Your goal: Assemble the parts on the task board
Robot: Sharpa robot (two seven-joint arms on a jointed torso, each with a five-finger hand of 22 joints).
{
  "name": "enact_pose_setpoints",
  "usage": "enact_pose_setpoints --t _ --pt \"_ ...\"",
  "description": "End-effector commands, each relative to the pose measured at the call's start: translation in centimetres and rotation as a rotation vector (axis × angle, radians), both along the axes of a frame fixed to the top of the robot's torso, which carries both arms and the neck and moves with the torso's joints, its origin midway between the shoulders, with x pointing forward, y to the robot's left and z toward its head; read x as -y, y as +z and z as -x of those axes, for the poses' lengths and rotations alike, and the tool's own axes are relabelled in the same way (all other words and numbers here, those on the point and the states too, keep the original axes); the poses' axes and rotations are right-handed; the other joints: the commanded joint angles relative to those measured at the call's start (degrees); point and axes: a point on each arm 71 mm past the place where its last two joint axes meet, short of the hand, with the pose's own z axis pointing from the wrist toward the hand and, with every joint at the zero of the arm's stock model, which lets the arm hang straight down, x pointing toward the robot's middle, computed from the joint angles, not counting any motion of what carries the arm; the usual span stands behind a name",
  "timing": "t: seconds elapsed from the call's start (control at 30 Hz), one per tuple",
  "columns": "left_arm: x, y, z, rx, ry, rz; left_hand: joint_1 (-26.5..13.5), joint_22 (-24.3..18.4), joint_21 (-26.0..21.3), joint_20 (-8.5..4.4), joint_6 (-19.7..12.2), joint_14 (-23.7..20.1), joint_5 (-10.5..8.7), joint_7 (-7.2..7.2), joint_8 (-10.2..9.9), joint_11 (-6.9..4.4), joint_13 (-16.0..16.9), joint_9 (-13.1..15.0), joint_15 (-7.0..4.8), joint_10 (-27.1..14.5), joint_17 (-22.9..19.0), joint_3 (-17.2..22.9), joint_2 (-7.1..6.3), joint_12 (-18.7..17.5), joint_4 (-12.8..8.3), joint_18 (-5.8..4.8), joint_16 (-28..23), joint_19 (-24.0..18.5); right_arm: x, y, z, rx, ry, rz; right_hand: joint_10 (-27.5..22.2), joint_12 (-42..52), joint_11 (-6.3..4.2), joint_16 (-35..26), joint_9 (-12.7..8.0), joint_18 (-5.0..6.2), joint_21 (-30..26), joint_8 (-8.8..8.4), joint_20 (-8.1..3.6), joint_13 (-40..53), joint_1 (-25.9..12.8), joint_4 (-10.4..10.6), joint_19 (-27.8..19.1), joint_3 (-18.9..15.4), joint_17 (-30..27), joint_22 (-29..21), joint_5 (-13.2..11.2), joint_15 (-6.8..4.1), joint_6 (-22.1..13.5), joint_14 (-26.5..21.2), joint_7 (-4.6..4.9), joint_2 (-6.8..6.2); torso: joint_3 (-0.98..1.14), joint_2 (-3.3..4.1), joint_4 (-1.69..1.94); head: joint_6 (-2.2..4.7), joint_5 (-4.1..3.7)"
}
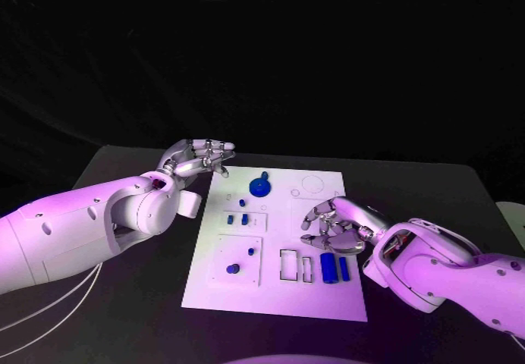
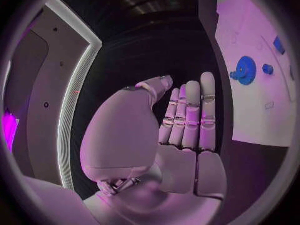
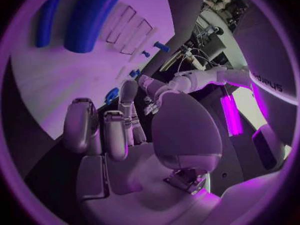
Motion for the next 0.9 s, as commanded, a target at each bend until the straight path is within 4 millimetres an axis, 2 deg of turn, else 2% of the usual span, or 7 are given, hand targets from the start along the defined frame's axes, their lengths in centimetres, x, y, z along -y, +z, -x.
enact_pose_setpoints --t 0.03,0.13,0.37,0.43,0.57,0.7,0.9 --pt "0.0 -0.1 0.1 0.003 -0.012 0.007 -0.5 0.0 -0.3 0.06 -0.5 -0.3 -0.26 -0.09 -0.2 0.01 0.1 0.1 0.04 -0.4 -0.1 -0.1 -0.06 0.0 -0.3 0.76 0.2 -0.2 1.5 -0.6 0.5 -0.169 -0.052 -0.009 1.3 7.3 0.21 0.6 1.0 -0.96 1.1 0.6 0.03 7.9 -0.9 1.0 0.7 -1.1 1.1 5.0 0.0 -0.07 -0.7 3.5 0.01 -0.08 0.09 -0.4 -0.64 -0.04 -1.64" --pt "-0.1 -0.3 0.1 -0.001 -0.011 0.004 -0.5 -0.1 -0.3 0.08 -0.5 -0.3 -0.27 -0.09 -0.2 0.01 0.1 0.1 0.05 -0.4 -0.1 -0.1 -0.05 0.0 -0.3 0.75 0.2 -0.2 3.4 -0.6 1.0 -0.18 -0.1 0.014 -0.3 8.7 0.33 0.7 2.1 -0.95 1.1 1.15 0.06 10.0 -0.4 1.5 0.7 -1.8 1.3 5.1 -0.3 0.03 -1.5 3.5 0.14 -0.29 -0.01 -0.6 -0.9 0.03 -3.02" --pt "-0.1 -0.8 0.2 -0.01 -0.009 0.002 -0.5 -0.1 -0.3 0.08 -0.5 -0.3 -0.27 -0.09 -0.2 0.01 0.1 0.1 0.05 -0.4 -0.1 -0.1 -0.05 0.0 -0.3 0.75 0.2 -0.2 6.0 -1.0 2.3 -0.147 -0.164 0.088 -0.8 10.0 0.53 0.9 2.9 -1.08 1.6 1.38 0.17 11.8 -0.6 2.4 0.9 -2.7 1.6 5.6 -0.5 0.18 -2.4 3.5 0.33 -0.74 -0.35 -1.03 -1.52 -0.62 -4.88" --pt "-0.1 -0.9 0.3 -0.013 -0.009 0.002 -0.5 -0.1 -0.3 0.08 -0.5 -0.3 -0.27 -0.09 -0.2 0.01 0.1 0.1 0.05 -0.4 -0.1 -0.1 -0.05 0.0 -0.3 0.75 0.2 -0.2 6.3 -1.4 2.8 -0.136 -0.175 0.106 -0.9 10.2 0.55 0.9 3.2 -1.07 1.6 1.55 0.21 12.3 -0.9 3.0 0.9 -3.2 1.4 5.6 -0.5 0.2 -2.5 3.5 0.32 -0.93 -0.42 -1.1 -1.64 -0.72 -5.04" --pt "-0.1 -1.2 0.4 -0.017 -0.011 0.003 -0.5 -0.1 -0.3 0.08 -0.5 -0.3 -0.27 -0.09 -0.2 0.01 0.1 0.1 0.05 -0.4 -0.1 -0.1 -0.05 0.0 -0.3 0.75 0.2 -0.2 6.2 -2.2 3.5 -0.121 -0.19 0.13 -1.4 10.3 0.53 0.8 3.9 -1.0 1.2 1.94 0.24 12.9 -1.8 4.8 0.8 -4.7 1.0 5.6 1.4 0.2 -2.8 3.4 0.24 -1.25 -0.59 -1.36 -1.84 -1.06 -5.11" --pt "0.1 -1.6 0.5 -0.023 -0.015 0.005 -0.5 -0.1 -0.3 0.08 -0.5 -0.3 -0.27 -0.09 -0.2 0.01 0.1 0.1 0.05 -0.4 -0.1 -0.1 -0.05 0.0 -0.3 0.75 0.2 -0.2 5.5 -3.2 3.8 -0.118 -0.197 0.156 -1.6 10.5 0.48 0.7 4.8 -0.9 0.7 2.39 0.22 13.7 -3.1 7.5 0.5 -7.0 0.7 5.4 2.6 0.17 -3.2 3.3 0.12 -1.91 -0.72 -1.74 -2.0 -1.43 -4.94" --pt "0.1 -2.0 0.6 -0.029 -0.019 0.008 -0.6 -0.1 -0.3 0.1 -0.5 -0.4 -0.27 -0.09 -0.2 0.02 0.1 0.1 0.07 -0.5 -0.1 -0.2 -0.04 0.1 -0.3 0.75 0.2 -0.2 4.5 -3.8 3.8 -0.102 -0.188 0.173 -0.9 11.8 0.44 0.8 5.1 -0.95 0.9 2.62 0.19 15.3 -3.0 8.3 0.7 -7.8 1.0 5.6 2.6 0.13 -3.2 3.4 0.06 -1.91 -0.86 -2.18 -2.07 -1.7 -4.82"
